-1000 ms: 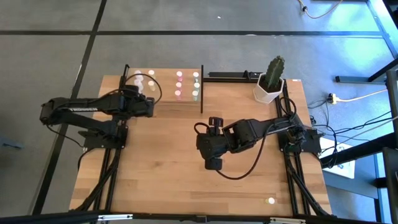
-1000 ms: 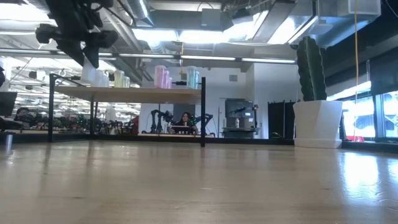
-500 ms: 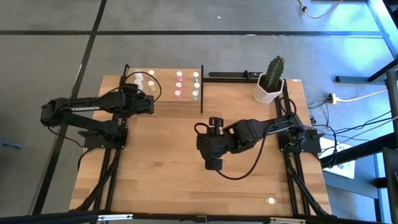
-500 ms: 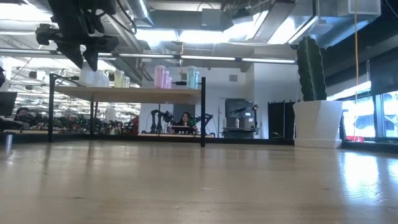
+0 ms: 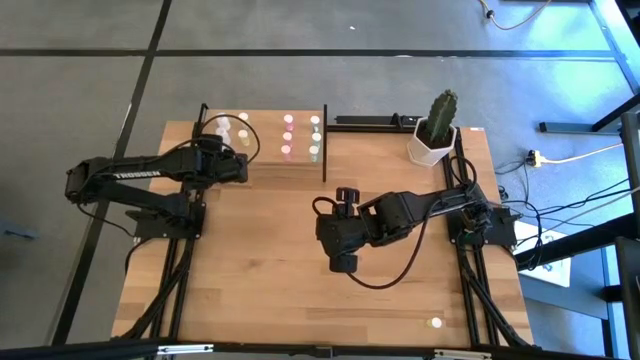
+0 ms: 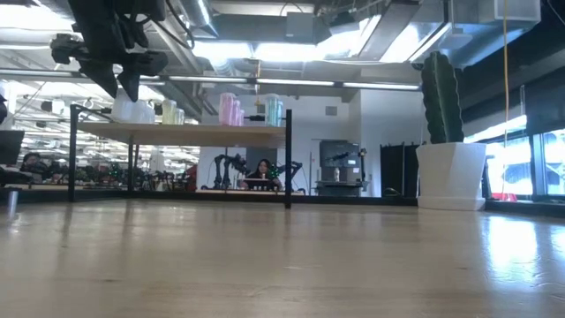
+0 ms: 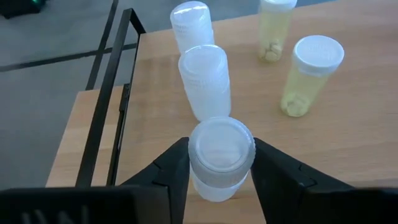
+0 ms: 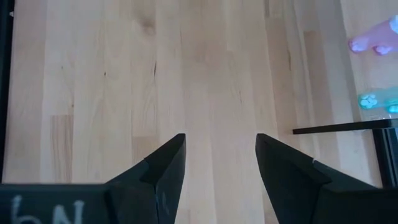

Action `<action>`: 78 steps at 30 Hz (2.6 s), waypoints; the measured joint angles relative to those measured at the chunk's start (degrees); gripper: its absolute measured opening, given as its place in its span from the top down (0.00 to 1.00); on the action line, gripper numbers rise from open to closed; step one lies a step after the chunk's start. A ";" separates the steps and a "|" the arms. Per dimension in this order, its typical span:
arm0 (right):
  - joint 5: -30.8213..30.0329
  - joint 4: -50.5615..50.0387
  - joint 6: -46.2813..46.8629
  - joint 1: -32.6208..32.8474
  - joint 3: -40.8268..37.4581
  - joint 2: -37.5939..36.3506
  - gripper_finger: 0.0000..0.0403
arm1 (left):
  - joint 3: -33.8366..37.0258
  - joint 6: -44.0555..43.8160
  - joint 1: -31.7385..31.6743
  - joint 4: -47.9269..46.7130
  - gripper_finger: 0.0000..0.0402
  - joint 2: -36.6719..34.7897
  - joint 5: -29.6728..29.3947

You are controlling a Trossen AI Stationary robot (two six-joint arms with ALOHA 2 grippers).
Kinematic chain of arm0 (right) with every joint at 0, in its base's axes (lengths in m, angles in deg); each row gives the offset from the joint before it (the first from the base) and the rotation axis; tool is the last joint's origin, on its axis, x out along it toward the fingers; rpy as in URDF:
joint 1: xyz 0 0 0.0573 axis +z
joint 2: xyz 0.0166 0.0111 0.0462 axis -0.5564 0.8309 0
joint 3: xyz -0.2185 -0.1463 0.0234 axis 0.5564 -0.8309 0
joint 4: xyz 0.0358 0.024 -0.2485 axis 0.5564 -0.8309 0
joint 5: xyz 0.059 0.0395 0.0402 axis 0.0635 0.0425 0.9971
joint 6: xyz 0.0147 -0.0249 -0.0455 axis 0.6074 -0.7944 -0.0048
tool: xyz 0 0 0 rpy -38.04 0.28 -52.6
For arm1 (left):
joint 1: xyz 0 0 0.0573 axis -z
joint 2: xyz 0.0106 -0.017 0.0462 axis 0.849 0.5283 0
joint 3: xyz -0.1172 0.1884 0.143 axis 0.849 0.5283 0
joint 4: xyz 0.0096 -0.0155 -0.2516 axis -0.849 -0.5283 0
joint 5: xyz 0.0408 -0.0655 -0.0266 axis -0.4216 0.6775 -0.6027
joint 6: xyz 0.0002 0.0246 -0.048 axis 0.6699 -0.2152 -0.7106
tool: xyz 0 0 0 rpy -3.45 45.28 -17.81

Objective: Pick and place medicine bottles onto shelf by color
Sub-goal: Put the white pill bottle on the shelf and align it with the other white pill bottles

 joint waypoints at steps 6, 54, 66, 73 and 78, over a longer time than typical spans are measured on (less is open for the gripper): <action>-0.05 0.00 -0.05 0.00 0.00 0.00 0.51 | 0.00 -0.02 0.00 0.01 0.62 0.00 -0.72; -0.08 0.26 0.07 0.00 0.00 0.00 0.51 | 0.00 4.34 0.02 0.35 0.60 0.02 -0.85; -0.10 0.28 0.12 0.00 0.00 0.00 0.51 | 0.00 4.15 0.02 0.41 0.62 0.02 -1.33; -0.10 0.28 0.09 0.01 0.00 0.00 0.51 | 0.00 1.63 0.02 0.40 0.61 0.02 -1.30; -0.10 0.28 0.05 0.02 0.00 0.00 0.51 | 0.00 0.98 0.02 0.40 0.59 0.02 -1.26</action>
